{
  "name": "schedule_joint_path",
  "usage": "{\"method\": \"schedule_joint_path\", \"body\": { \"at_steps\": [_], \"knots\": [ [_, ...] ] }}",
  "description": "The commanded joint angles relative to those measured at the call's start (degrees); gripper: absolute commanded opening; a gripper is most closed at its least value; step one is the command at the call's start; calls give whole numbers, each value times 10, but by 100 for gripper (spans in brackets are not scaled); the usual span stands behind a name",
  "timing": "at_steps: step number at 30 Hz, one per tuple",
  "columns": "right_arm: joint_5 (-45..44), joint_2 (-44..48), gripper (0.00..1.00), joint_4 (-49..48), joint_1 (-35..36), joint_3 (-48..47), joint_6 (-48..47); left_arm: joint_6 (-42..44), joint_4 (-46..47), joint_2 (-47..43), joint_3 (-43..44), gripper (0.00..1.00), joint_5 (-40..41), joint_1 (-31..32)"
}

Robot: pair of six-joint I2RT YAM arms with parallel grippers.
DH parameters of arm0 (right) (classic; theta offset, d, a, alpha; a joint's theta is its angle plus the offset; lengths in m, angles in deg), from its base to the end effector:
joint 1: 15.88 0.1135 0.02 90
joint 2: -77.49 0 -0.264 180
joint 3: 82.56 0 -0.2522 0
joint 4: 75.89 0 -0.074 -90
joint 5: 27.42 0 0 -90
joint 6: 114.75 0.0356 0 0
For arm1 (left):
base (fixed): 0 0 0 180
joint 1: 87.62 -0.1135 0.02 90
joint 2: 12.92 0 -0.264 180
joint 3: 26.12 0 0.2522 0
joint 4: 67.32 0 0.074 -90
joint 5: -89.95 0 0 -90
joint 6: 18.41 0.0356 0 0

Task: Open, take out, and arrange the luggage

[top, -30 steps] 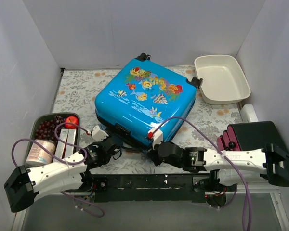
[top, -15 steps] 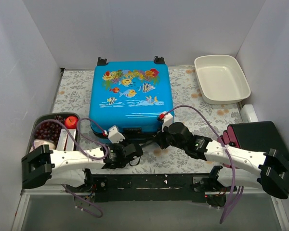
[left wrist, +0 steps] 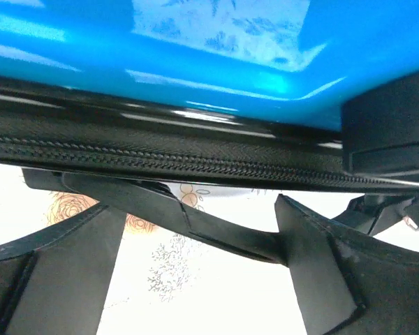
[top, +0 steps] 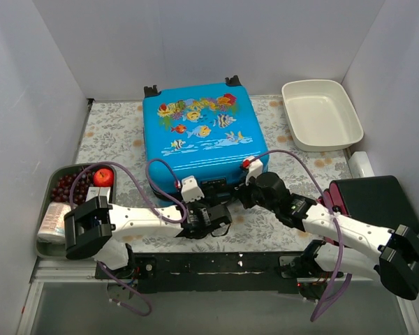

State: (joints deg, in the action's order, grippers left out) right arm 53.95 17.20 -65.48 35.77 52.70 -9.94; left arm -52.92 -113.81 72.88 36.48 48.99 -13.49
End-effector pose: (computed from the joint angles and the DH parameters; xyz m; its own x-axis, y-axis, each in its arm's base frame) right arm 0.1471 0.1773 0.2274 -0.4394 -0.1480 -0.8860 -0.5992 0.7831 0.1663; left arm 0.0987 -0.2488 0.1862 -0.3152 -0.8665 -0.3869 -0.5280 0.4989 -0.6873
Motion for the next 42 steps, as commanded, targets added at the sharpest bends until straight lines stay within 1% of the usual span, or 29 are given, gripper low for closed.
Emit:
{"method": "schedule_joint_path", "body": {
  "at_steps": [1, 2, 3, 5, 6, 7, 11, 13, 16, 17, 20, 21, 22, 23, 24, 25, 26, 27, 28, 30, 31, 33, 34, 35, 37, 38, 40, 41, 42],
  "knots": [
    [18, 13, 1, -41, -27, 23, 22, -50, 47, -50, -7, 93, -202, 84],
    [18, 18, 1, -38, -44, 29, 25, -47, 37, -65, -15, 96, -201, 85],
    [17, 24, 1, -34, -52, 35, 29, -6, 35, -79, -21, 98, -205, 86],
    [12, 34, 1, -18, -78, 43, 30, 56, 17, -112, -13, 98, -222, 88],
    [8, 36, 1, -15, -88, 45, 32, 127, 7, -120, -5, 98, -231, 88],
    [8, 38, 1, -15, -98, 47, 30, 151, -16, -136, 3, 98, -242, 93],
    [18, 31, 1, -41, -155, 51, 21, 227, -30, -195, 27, 98, -291, 117],
    [26, 19, 1, -49, -173, 45, 12, 274, -2, -209, 39, 98, -310, 137],
    [12, 6, 1, -36, -200, 24, -6, 304, -2, -213, 77, 98, -313, 142],
    [2, 5, 1, -27, -211, 20, -15, 306, -7, -214, 86, 98, -304, 142],
    [-3, 3, 1, -16, -240, 6, -48, 271, -75, -211, 151, 98, -202, 142],
    [2, -1, 1, -16, -248, 3, -58, 257, -130, -204, 173, 98, -158, 141],
    [6, -2, 1, -19, -263, 3, -69, 244, -158, -199, 217, 98, -89, 128],
    [12, -5, 1, -21, -272, 2, -86, 220, -183, -196, 237, 98, -63, 113],
    [23, -14, 1, -26, -278, -2, -100, 217, -206, -198, 252, 98, -50, 90],
    [28, -18, 1, -29, -290, -4, -108, 222, -198, -205, 266, 98, -62, 19],
    [25, -22, 1, -28, -293, -7, -117, 243, -176, -215, 261, 98, -83, -27],
    [24, -28, 1, -27, -297, -10, -123, 288, -115, -228, 250, 98, -102, -74],
    [23, -30, 1, -34, -299, -9, -127, 306, -90, -246, 238, 98, -149, -159],
    [33, -33, 1, -36, -303, -9, -131, 340, -59, -247, 248, 98, -183, -243],
    [41, -33, 1, -38, -303, -7, -135, 352, -53, -227, 258, 98, -200, -321],
    [45, -27, 1, -33, -303, -6, -138, 371, -35, -192, 295, 98, -271, -402],
    [46, -24, 1, -34, -303, -4, -138, 389, -30, -134, 312, 98, -315, -497],
    [48, -21, 1, -36, -303, -1, -138, 390, -28, -105, 343, 98, -402, -541],
    [55, -16, 1, -36, -303, 0, -138, 382, -20, -41, 377, 98, -424, -635],
    [63, -13, 1, -36, -303, 1, -139, 381, -11, 16, 391, 98, -433, -657],
    [71, -5, 1, -34, -303, 4, -142, 369, 6, 64, 446, 98, -480, -717],
    [70, -4, 1, -35, -303, 6, -141, 360, 13, 110, 463, 98, -488, -733],
    [70, 4, 1, -36, -303, 10, -142, 357, 22, 131, 497, 98, -489, -740]
  ]
}}
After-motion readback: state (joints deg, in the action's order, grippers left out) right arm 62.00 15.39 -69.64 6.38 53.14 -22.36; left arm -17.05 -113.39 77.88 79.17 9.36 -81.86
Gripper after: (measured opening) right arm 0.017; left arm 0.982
